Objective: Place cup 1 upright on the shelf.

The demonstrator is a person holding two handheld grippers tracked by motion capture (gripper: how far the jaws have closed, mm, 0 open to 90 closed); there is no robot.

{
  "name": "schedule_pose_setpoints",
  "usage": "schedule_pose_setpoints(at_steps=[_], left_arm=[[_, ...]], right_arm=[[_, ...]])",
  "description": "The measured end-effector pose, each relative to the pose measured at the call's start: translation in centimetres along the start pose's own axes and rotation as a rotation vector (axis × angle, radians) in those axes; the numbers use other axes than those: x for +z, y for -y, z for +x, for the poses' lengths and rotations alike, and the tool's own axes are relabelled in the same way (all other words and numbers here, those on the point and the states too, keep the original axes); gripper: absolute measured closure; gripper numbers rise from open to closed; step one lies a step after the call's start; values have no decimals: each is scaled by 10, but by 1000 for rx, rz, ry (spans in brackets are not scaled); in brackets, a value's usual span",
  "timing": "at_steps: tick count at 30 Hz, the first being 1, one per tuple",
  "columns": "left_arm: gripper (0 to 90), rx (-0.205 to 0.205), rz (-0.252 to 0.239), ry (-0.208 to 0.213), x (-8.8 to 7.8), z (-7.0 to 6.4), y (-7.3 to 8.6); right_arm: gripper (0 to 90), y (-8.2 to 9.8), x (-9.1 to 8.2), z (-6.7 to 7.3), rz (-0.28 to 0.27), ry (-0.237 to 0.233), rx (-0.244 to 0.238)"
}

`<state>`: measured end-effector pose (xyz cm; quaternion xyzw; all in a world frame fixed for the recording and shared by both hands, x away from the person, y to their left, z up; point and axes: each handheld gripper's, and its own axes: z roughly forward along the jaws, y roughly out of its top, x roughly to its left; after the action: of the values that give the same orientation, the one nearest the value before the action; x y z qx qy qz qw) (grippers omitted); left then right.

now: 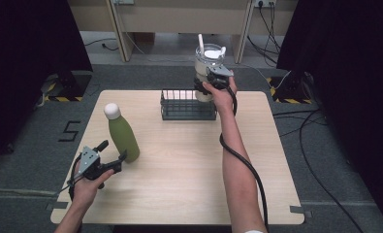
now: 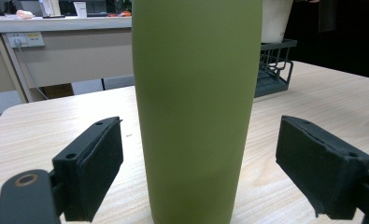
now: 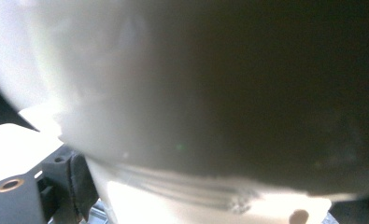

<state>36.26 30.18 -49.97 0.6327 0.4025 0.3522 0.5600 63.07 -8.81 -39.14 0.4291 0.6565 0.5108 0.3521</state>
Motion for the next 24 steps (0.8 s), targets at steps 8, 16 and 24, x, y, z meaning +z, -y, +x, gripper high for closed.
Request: schedule_pose_setpoints(at_steps=[8, 16, 24], left_arm=[[142, 0, 1, 2, 1, -1, 0], [142, 4, 5, 1, 1, -1, 1], [141, 10, 7, 2, 2, -2, 1]], right_arm=[[99, 9, 3, 0, 19, 0, -5], [99, 23, 6, -1, 47, 13, 10], [98, 33, 11, 0, 68, 22, 12]])
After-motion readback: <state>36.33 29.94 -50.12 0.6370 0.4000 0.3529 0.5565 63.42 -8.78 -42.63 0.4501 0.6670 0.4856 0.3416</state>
